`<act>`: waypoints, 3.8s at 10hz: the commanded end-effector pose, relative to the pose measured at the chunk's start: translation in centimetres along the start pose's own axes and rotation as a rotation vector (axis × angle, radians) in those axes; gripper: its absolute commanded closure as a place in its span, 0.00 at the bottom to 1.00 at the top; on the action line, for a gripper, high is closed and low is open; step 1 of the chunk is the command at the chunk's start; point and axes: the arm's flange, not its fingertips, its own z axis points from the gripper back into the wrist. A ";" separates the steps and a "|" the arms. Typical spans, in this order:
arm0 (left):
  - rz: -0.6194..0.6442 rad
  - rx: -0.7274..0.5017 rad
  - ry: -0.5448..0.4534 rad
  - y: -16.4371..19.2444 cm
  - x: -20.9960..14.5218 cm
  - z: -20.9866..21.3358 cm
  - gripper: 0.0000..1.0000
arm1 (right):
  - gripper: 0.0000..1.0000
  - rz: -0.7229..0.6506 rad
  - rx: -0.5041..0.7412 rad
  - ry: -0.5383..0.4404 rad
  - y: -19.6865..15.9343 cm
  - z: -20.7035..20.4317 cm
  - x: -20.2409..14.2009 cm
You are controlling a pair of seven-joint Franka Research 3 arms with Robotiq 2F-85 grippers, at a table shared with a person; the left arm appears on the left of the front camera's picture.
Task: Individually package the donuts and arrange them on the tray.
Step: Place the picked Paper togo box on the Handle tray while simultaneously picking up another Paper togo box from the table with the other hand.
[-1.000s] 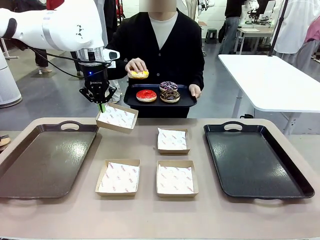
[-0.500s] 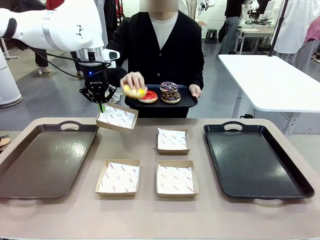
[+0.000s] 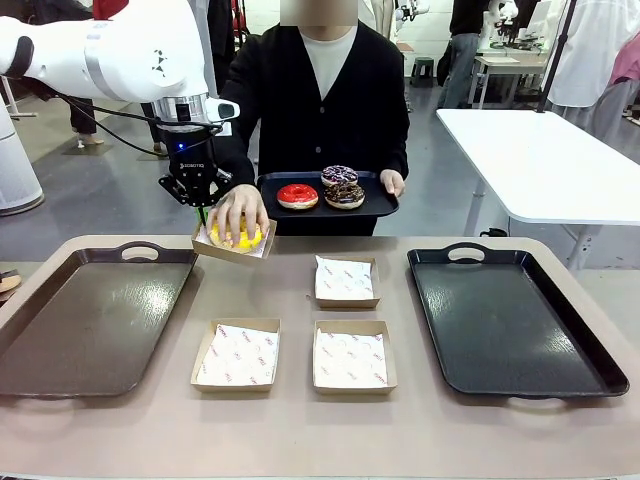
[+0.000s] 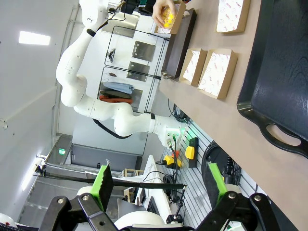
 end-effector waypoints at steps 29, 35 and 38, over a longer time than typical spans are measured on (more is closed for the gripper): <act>0.029 -0.032 -0.082 17.0 -5.9 -0.8 0.99 | 0.00 -0.036 -0.893 0.275 7.2 -30.8 27.9; 0.029 -0.032 -0.082 17.0 -5.9 -0.8 0.99 | 0.00 -0.036 -0.893 0.275 7.2 -30.8 27.9; 0.029 -0.032 -0.082 17.0 -5.9 -0.8 0.99 | 0.00 -0.029 -0.918 0.271 7.3 -30.8 28.0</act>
